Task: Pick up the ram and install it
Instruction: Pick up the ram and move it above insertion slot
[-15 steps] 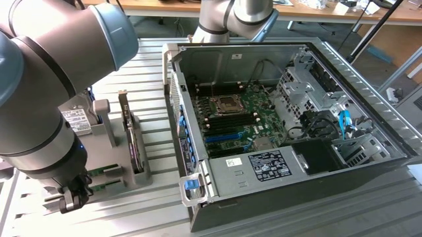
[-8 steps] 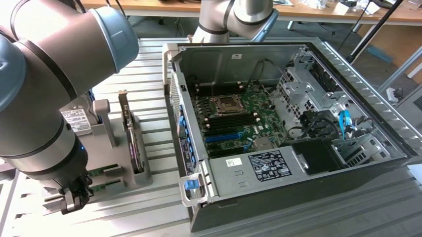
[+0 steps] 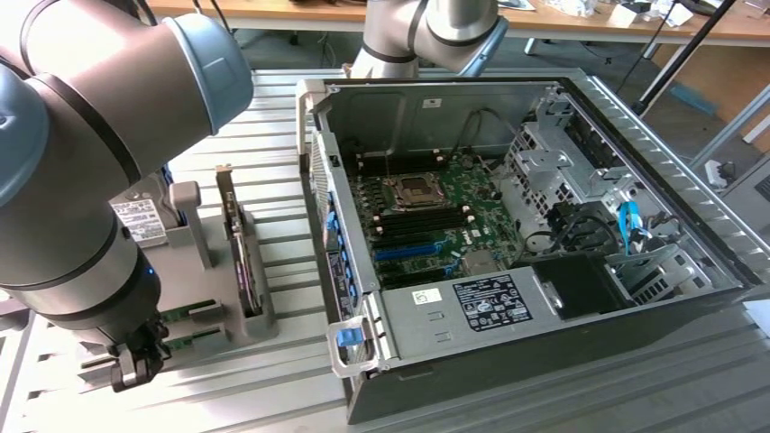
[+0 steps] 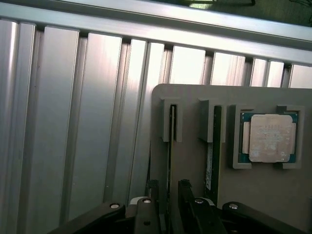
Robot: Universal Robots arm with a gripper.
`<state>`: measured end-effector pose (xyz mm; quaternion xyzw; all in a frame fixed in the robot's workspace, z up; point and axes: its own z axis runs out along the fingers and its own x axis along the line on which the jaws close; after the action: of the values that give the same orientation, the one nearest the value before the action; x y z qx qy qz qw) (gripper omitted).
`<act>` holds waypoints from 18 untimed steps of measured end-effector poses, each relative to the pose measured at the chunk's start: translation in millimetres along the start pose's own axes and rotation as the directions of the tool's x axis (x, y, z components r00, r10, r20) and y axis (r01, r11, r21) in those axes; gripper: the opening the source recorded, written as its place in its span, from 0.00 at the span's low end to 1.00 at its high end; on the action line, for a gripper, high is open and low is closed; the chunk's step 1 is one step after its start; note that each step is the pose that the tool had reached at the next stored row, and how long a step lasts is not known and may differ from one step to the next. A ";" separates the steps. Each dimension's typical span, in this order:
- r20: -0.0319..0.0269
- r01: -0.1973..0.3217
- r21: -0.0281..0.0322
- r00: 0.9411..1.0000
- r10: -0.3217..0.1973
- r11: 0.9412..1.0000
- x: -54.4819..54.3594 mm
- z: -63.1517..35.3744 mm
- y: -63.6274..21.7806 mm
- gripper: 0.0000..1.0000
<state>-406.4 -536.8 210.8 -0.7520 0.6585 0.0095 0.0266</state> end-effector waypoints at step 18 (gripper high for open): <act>0.000 0.000 0.000 1.000 0.000 1.000 0.0 0.1 0.0 0.12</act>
<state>-406.4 -536.8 210.8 -0.7520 0.6585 0.0095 0.0266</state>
